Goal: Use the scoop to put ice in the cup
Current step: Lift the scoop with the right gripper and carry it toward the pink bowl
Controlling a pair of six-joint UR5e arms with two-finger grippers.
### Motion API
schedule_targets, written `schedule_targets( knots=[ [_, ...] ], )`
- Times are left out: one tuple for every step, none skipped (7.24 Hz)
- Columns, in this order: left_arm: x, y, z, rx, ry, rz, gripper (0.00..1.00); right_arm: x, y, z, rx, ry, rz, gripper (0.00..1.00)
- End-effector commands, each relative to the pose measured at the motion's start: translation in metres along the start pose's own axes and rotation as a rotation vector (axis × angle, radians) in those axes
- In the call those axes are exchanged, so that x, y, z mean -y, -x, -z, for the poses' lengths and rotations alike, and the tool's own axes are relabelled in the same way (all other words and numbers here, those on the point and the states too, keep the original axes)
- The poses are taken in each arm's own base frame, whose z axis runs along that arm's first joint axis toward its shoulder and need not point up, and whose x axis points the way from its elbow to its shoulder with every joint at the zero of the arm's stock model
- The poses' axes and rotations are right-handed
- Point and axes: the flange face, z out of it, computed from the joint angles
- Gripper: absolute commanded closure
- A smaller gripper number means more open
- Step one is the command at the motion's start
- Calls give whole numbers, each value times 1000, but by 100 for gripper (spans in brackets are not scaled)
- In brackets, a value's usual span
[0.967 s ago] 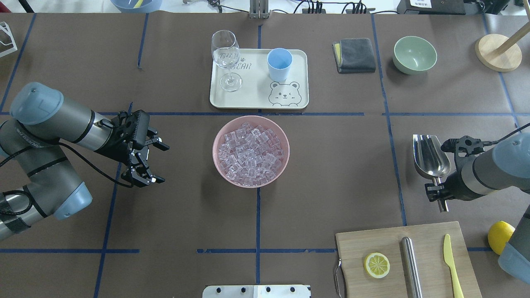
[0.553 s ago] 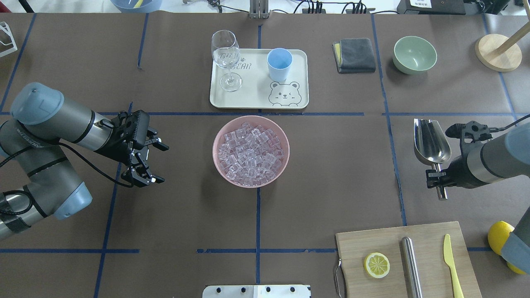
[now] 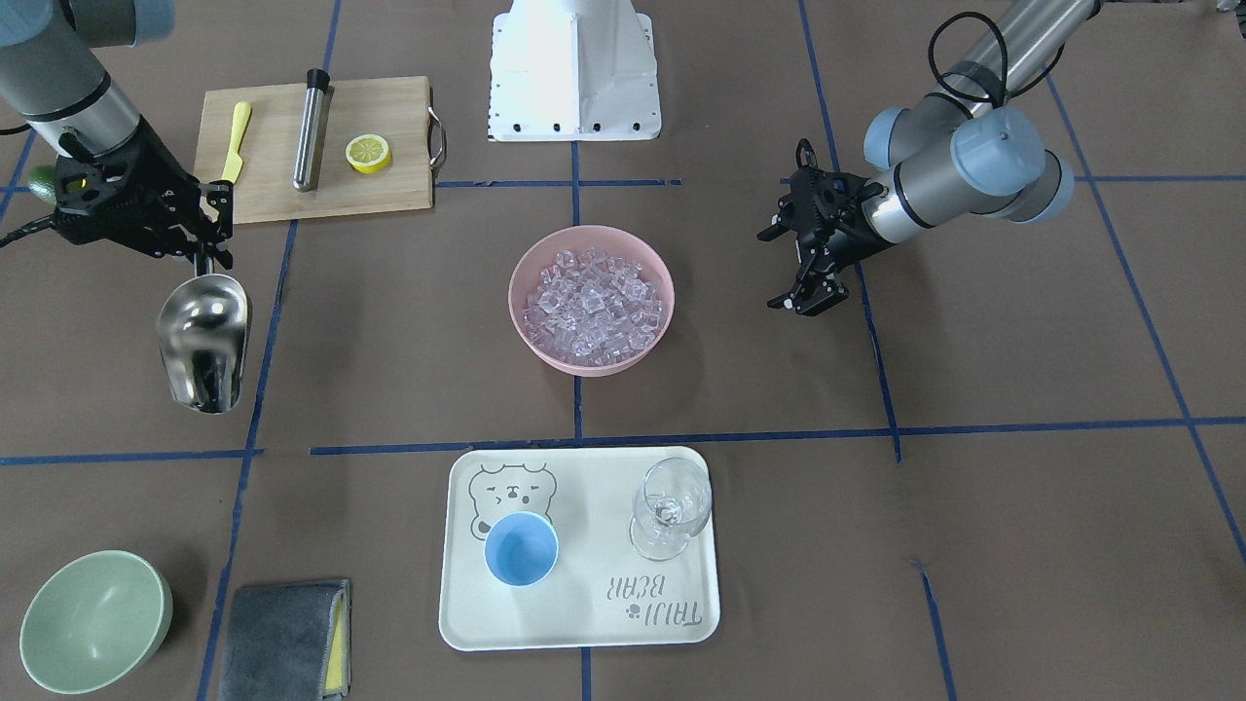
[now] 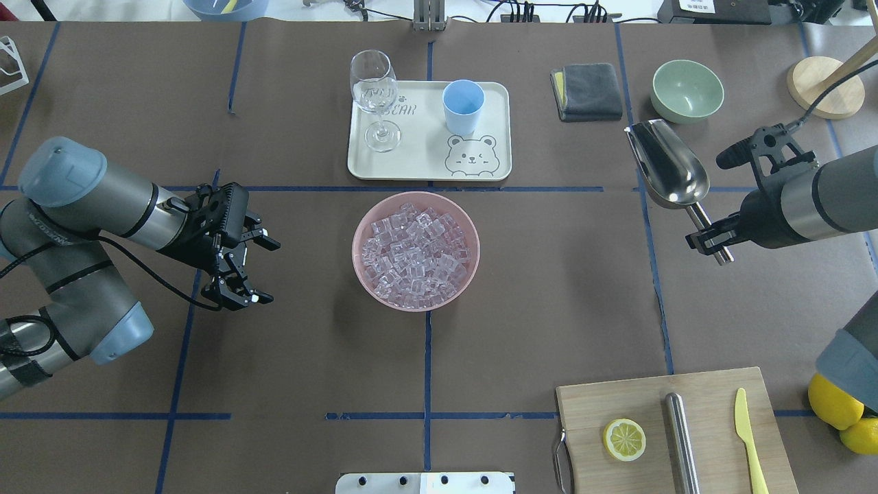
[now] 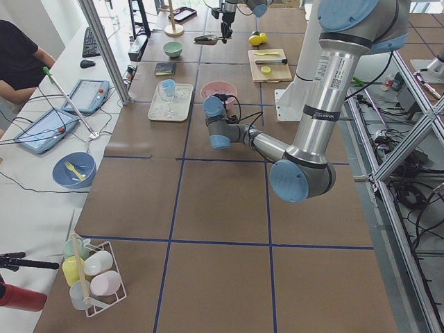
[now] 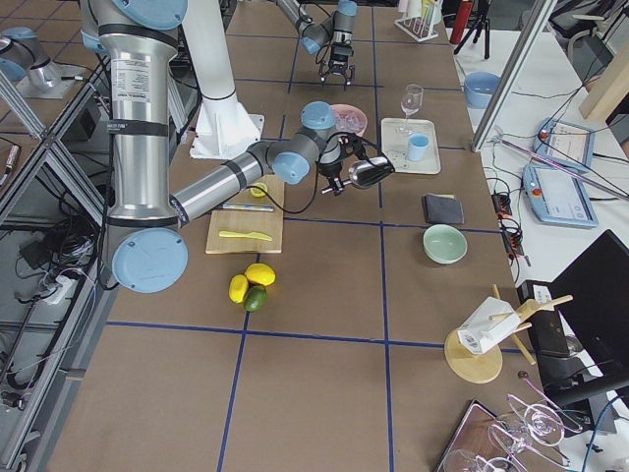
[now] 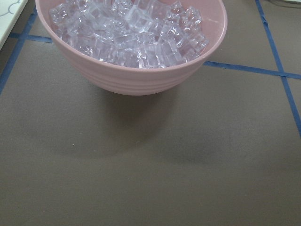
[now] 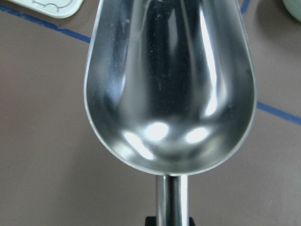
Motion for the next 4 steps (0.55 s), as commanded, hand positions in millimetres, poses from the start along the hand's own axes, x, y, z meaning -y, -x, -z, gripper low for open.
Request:
schedule_targets(
  knots=[
    [0,-1,-1,-3,0,1,0,35,20,26,-102,-75,109,100],
    [-1,-2,-4,-7,4,3,0,44,27,29,-102,-82,113,100],
    [-2,-2,-5,-9,5,2,0,41,34,20,-114,-58,122,100],
    [-1,-2,-4,-9,3,0,0,34,44,6,-168,-33,199,100]
  ],
)
